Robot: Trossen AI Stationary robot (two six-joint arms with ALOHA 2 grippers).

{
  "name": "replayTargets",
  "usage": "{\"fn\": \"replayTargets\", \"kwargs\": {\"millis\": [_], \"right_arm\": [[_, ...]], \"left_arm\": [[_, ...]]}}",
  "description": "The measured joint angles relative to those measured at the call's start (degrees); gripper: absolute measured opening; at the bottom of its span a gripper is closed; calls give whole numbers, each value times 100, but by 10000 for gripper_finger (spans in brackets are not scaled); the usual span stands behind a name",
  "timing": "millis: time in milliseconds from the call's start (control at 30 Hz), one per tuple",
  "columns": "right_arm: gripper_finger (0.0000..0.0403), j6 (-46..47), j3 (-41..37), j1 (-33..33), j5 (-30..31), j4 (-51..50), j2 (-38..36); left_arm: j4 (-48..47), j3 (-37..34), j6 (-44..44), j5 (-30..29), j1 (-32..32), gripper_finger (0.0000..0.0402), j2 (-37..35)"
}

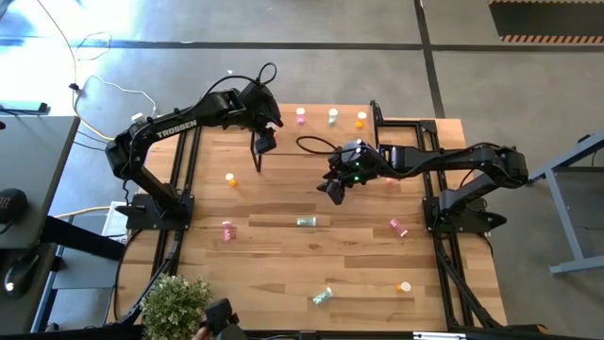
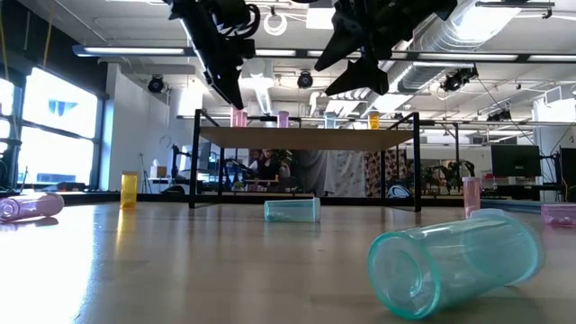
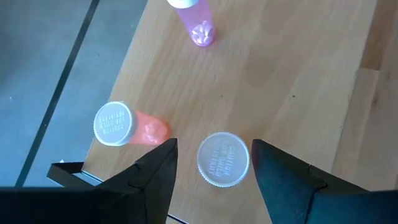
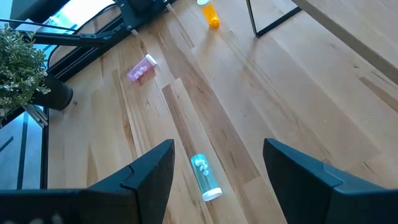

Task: Pick and place medicine bottles onto shelf by color
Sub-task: Put the bottom pink pill bottle aligned with the pink pill bottle on the shelf, then put the left violet pill bottle on the shelf aligned with the other violet pill bottle

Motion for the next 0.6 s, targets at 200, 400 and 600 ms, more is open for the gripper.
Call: {"fn": "replayTargets", "kwargs": {"millis": [200, 400, 600], "right_arm": [[236, 25, 0, 0, 0, 0, 0], [236, 196, 0, 4, -2, -4, 0], [236, 574, 0, 14, -5, -230, -79]], "left_arm": [[-148, 120, -51, -56, 0, 203, 2], [-492, 614, -61, -123, 0, 203, 2], [-1244, 1187, -113, -215, -4, 203, 0]]}}
